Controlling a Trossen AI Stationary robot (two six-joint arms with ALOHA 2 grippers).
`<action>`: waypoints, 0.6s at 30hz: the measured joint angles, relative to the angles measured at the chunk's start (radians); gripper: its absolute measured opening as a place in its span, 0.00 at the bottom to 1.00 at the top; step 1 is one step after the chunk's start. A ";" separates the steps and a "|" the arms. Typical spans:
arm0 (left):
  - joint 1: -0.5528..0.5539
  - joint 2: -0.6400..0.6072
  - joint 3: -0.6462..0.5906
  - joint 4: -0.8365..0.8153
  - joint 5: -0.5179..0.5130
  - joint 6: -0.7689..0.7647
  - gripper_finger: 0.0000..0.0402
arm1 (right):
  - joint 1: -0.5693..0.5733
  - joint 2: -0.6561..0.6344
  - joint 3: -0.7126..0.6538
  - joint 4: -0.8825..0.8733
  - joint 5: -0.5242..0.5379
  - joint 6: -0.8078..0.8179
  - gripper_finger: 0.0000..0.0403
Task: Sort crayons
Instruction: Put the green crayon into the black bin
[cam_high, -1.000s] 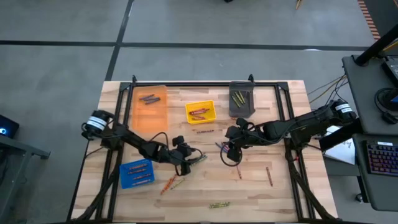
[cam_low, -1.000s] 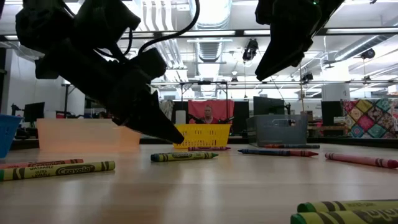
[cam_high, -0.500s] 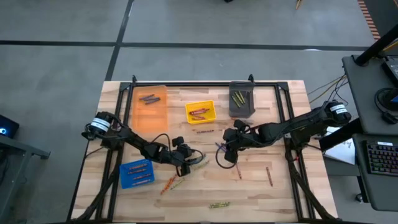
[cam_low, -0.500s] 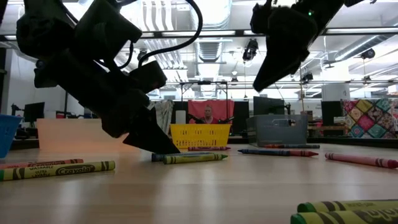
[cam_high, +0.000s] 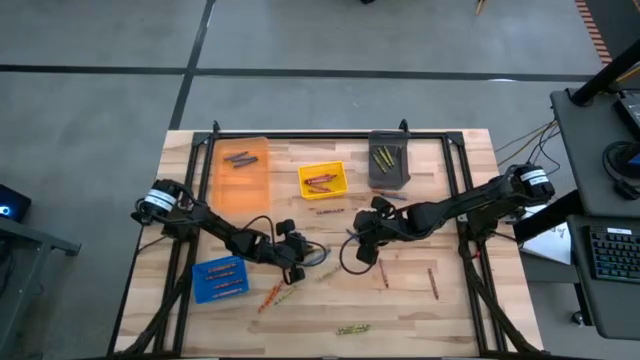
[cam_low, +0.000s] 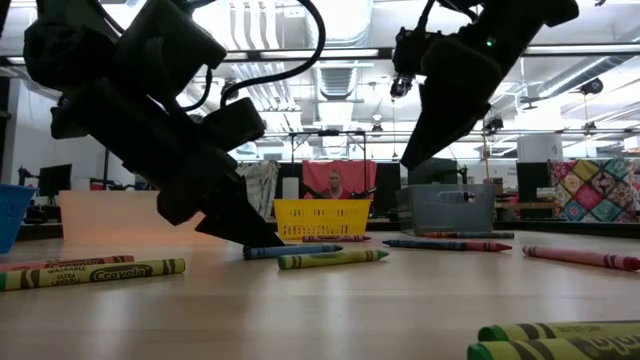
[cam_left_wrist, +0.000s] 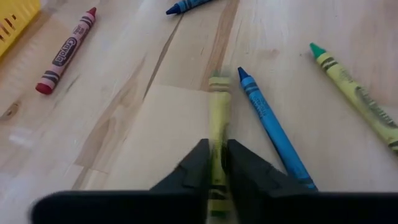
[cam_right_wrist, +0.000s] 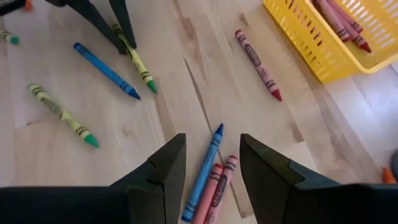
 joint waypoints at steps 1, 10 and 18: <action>0.000 0.000 -0.001 0.000 0.000 0.004 0.04 | 0.000 -0.001 0.000 0.001 0.000 0.000 0.35; 0.015 -0.032 -0.006 -0.020 -0.004 0.064 0.01 | 0.000 -0.007 0.000 0.009 0.000 -0.005 0.35; 0.056 -0.133 -0.027 -0.010 -0.008 0.158 0.00 | 0.000 -0.007 0.000 0.065 -0.005 -0.048 0.35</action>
